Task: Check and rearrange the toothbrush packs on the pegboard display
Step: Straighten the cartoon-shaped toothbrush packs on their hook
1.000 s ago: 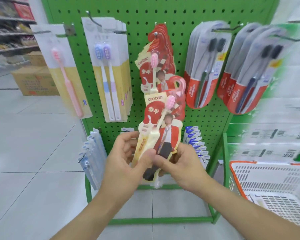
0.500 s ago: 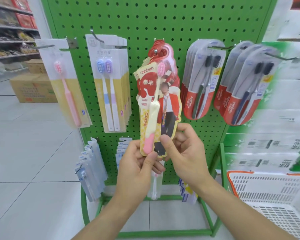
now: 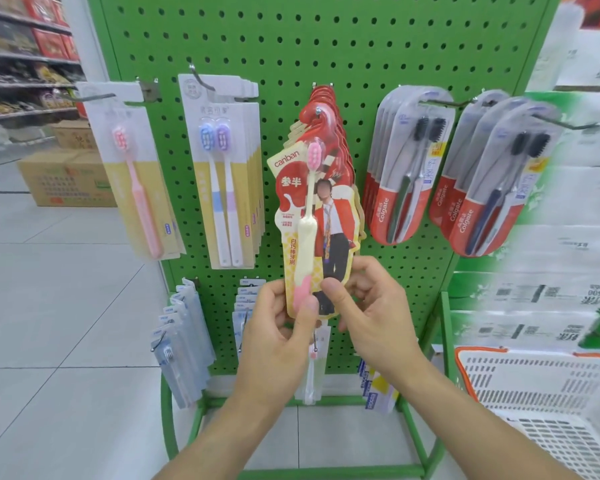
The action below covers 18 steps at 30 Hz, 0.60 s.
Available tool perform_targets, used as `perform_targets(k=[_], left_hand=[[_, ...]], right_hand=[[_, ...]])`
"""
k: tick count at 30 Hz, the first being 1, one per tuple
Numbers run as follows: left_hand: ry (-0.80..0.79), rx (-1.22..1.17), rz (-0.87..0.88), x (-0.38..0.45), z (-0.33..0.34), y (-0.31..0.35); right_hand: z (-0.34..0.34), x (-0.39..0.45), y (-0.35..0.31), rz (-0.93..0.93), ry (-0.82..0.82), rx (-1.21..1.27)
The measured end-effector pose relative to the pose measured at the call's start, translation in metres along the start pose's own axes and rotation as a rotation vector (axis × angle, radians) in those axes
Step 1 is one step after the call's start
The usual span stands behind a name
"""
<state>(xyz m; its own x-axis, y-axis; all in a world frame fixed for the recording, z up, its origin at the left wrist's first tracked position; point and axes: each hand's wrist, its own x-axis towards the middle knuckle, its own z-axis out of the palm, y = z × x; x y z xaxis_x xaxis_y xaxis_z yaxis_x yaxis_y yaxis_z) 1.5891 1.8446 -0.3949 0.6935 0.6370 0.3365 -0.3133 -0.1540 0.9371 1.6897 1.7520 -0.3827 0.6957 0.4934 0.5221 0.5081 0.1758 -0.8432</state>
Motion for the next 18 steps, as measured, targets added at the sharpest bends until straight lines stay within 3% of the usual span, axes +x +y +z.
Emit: perform_targets(k=[4, 8, 10, 18], left_hand=[[0.030, -0.013, 0.065, 0.014, -0.004, 0.005], [0.018, 0.054, 0.083, 0.023, -0.009, 0.001], [0.023, 0.080, 0.085, 0.026, -0.011, 0.000], [0.088, 0.129, 0.085, 0.033, -0.014, -0.008]], right_hand=[[-0.006, 0.001, 0.000, 0.033, -0.015, -0.066], [-0.016, 0.022, -0.012, -0.098, 0.266, -0.108], [-0.019, 0.046, -0.019, -0.133, 0.312, -0.096], [-0.028, 0.106, -0.023, -0.156, 0.191, -0.209]])
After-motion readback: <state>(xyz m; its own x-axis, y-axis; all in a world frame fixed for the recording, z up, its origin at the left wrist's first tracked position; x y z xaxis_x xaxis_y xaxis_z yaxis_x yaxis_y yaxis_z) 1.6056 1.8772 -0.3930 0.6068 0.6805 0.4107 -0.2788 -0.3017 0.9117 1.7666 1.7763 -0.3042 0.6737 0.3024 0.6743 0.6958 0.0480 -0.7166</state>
